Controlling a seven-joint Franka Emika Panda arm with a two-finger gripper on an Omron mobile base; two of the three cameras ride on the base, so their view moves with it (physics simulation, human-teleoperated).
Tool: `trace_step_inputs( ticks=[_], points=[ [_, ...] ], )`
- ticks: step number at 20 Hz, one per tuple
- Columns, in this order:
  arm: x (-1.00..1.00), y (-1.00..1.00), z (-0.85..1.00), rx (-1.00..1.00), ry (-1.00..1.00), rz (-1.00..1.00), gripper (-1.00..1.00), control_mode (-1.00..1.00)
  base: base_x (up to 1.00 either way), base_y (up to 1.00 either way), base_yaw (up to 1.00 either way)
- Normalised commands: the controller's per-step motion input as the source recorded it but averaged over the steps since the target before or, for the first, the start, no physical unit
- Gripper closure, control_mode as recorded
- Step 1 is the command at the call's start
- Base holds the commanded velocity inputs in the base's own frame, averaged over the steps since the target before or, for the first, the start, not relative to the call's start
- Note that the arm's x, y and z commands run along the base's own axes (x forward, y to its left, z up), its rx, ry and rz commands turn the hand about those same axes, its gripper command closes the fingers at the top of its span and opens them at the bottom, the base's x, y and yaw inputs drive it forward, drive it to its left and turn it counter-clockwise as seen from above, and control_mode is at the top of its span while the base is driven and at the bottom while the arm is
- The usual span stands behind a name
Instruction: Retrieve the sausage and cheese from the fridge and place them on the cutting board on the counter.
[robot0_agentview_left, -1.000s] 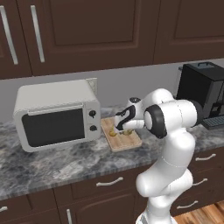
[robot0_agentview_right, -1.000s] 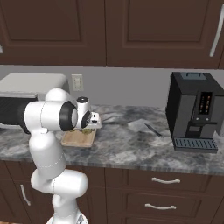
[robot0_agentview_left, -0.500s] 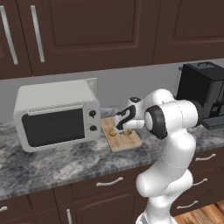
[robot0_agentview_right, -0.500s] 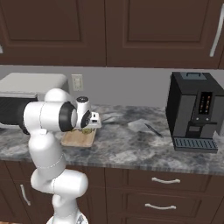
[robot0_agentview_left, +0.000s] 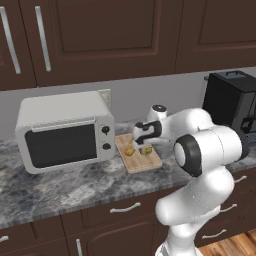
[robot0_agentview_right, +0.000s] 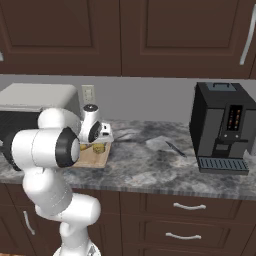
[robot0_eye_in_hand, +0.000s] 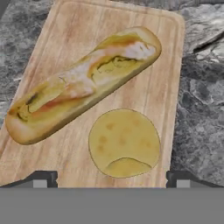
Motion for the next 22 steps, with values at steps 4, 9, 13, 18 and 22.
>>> trace_step_inputs(
  ticks=[4,9,13,18,22],
  points=[
    [-0.94,-0.01,0.60,0.00,-0.01,0.00,-1.00,-1.00,0.00,0.00,0.00],
    [-0.76,0.00,0.87,0.00,0.01,0.00,-1.00,-1.00,0.00,0.00,0.00],
    [-1.00,0.00,0.77,-0.01,0.04,0.00,-1.00,-1.00,0.00,0.00,0.00],
    [-1.00,0.00,0.39,-0.01,0.04,0.00,-1.00,-1.00,0.00,0.00,0.00],
    [-0.97,0.00,0.59,0.00,0.03,0.00,-1.00,-1.00,0.00,0.00,0.00]
  ],
)
